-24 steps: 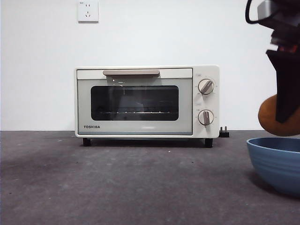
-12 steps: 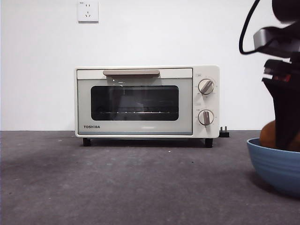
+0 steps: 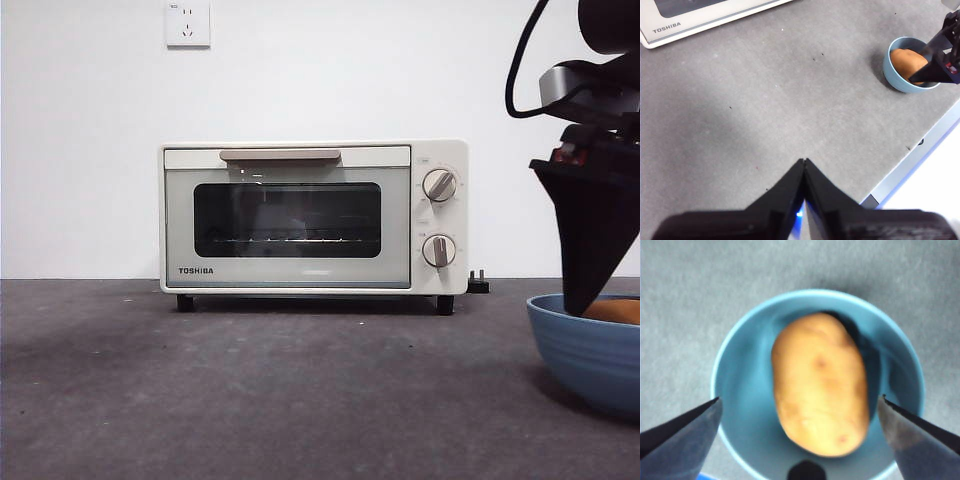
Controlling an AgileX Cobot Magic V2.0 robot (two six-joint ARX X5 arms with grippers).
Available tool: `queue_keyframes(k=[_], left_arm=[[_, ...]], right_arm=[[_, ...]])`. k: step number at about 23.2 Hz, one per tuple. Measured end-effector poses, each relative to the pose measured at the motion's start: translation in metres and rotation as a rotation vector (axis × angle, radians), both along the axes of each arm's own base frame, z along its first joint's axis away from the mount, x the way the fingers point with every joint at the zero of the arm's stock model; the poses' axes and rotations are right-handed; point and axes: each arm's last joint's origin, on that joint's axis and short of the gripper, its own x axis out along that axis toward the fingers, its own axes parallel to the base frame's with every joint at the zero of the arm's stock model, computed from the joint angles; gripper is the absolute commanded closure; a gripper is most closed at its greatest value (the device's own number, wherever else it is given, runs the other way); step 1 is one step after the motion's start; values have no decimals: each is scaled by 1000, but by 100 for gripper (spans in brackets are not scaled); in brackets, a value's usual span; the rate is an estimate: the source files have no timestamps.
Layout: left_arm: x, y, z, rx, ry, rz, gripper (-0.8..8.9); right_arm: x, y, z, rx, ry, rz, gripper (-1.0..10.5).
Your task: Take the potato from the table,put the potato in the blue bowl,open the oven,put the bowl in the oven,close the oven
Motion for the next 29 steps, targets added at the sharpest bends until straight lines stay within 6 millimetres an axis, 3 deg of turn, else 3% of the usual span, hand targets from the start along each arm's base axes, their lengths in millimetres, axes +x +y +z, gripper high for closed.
queue_keyframes(k=[5,7,9,10,13,17,23,29], left_arm=[[11,-3,5,-23,-86,0,819],[25,-7,6,-40,-133,2,819],[45,-13,5,-75,-165,9,819],[55,-16,4,-99,-172,8,819],[94,-29,-4,-208,-196,-23,819],[149,-44,-9,-267,-174,-6,819],[206,-60,-4,-266,-146,-1,819],[249,-71,-18,-235,-94,13,819]], right_arm=[[1,0,42,27,-60,-8,431],[-4,-1,65,48,-105,-12,599],[-12,-5,90,72,-161,-14,870],[-17,-7,100,83,-186,-15,950],[-38,-15,130,145,-281,-25,958],[-69,-27,151,252,-381,-64,958],[-89,-35,159,314,-419,-106,958],[-102,-39,163,361,-446,-125,958]])
